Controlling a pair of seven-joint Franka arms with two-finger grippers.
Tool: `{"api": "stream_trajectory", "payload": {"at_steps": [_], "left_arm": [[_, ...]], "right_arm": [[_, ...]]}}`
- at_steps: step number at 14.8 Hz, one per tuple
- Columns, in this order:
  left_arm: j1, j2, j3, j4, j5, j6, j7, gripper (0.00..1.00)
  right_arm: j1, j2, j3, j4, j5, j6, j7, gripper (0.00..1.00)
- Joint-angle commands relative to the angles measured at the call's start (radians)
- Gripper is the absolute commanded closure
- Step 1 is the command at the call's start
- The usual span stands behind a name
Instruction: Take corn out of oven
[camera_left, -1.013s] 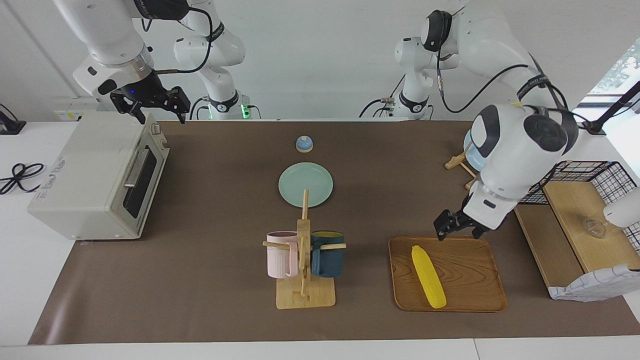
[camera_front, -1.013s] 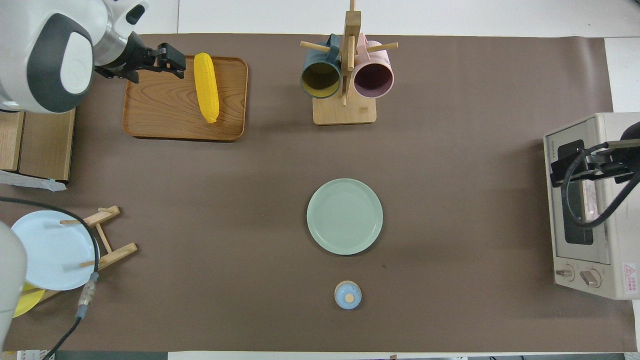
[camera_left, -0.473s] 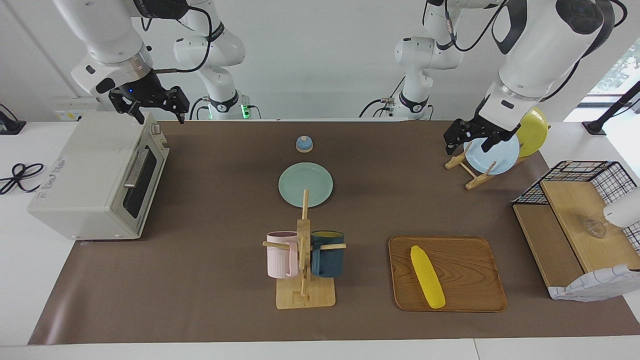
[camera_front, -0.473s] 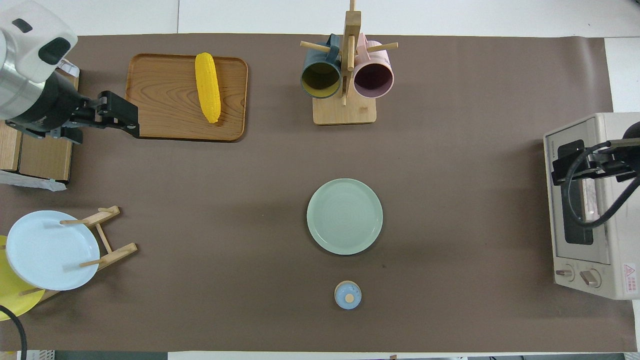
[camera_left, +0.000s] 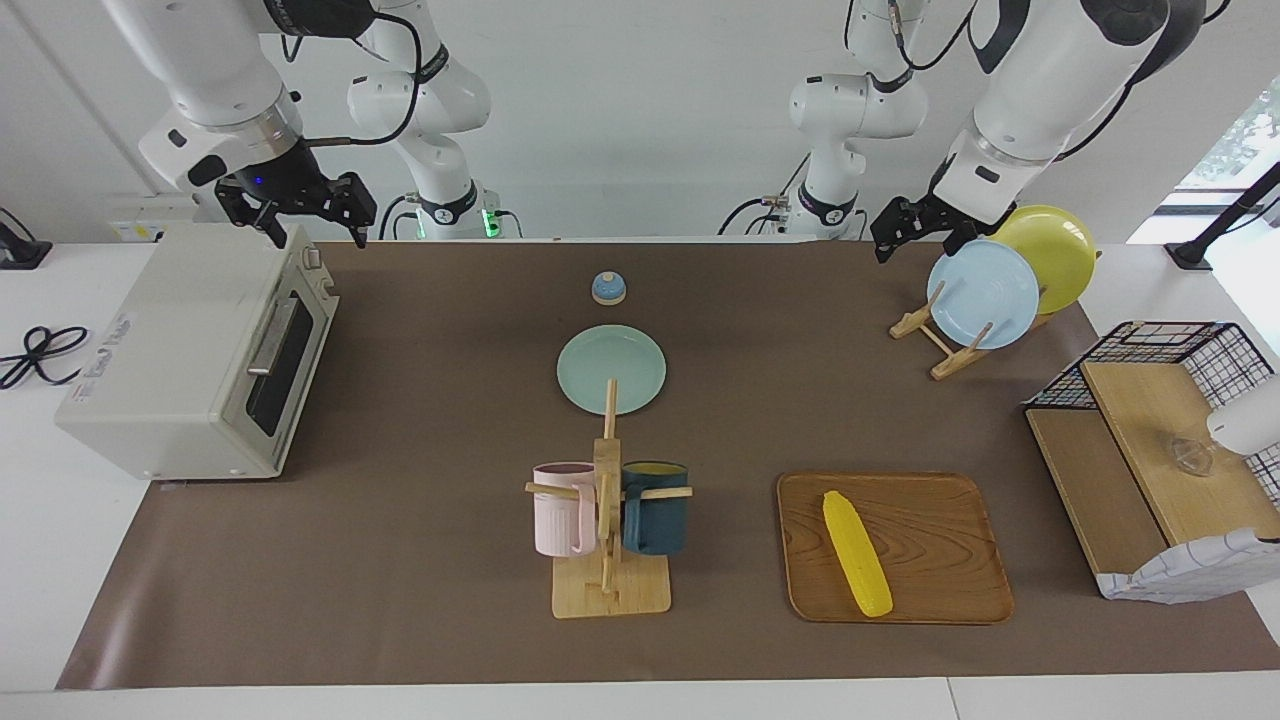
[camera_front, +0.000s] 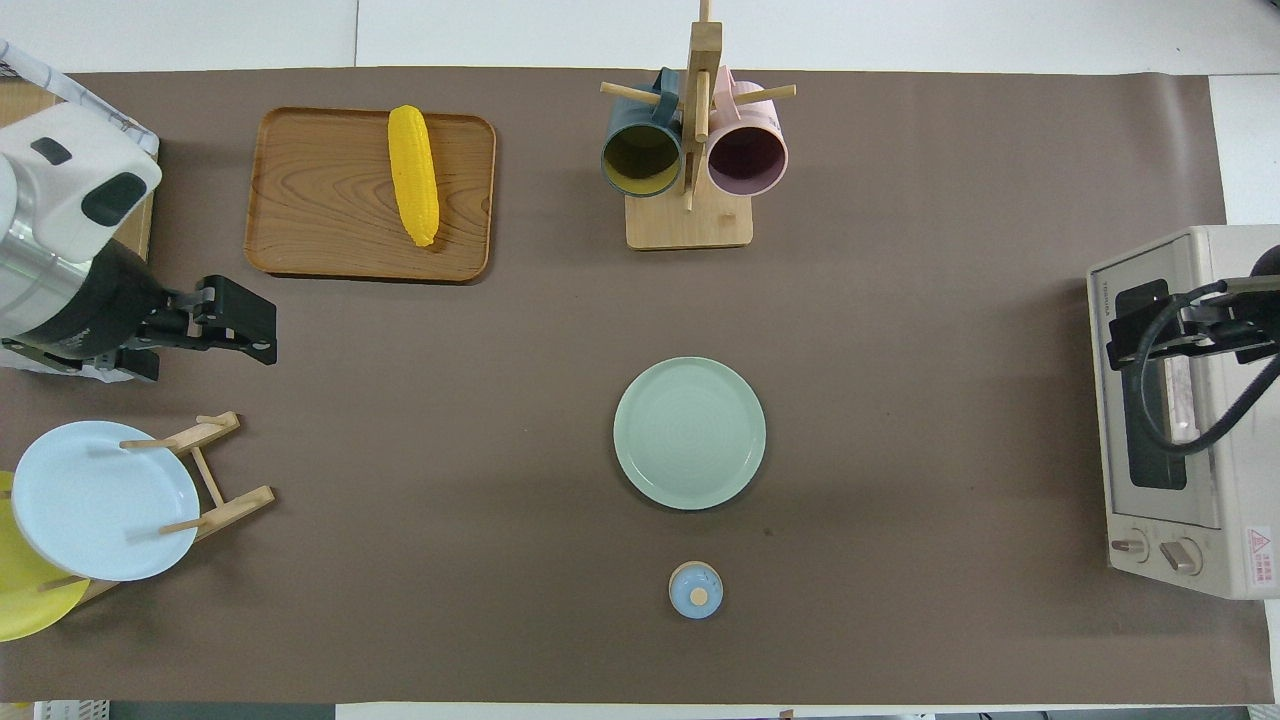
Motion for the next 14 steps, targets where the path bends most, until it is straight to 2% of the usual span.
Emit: {"api": "stream_trajectory", "payload": {"at_steps": [1,5,9,14], "left_arm": [[0.025,-0.031,-0.022,-0.046,0.015,0.037,-0.006,0.00],[0.026,-0.017,-0.019,0.010,0.008,0.029,-0.018,0.00],[0.031,-0.008,-0.019,0.012,0.023,0.086,-0.006,0.00],[0.029,-0.009,-0.022,0.011,0.023,0.084,-0.006,0.00]], "right_arm": [[-0.010,-0.011,0.003,-0.007,0.002,0.028,0.013,0.00],[-0.010,-0.011,0.003,-0.007,0.001,0.031,0.011,0.00],[-0.008,-0.011,0.002,-0.009,-0.003,0.031,0.011,0.00],[-0.010,-0.011,0.002,-0.009,-0.003,0.031,0.010,0.00]]}}
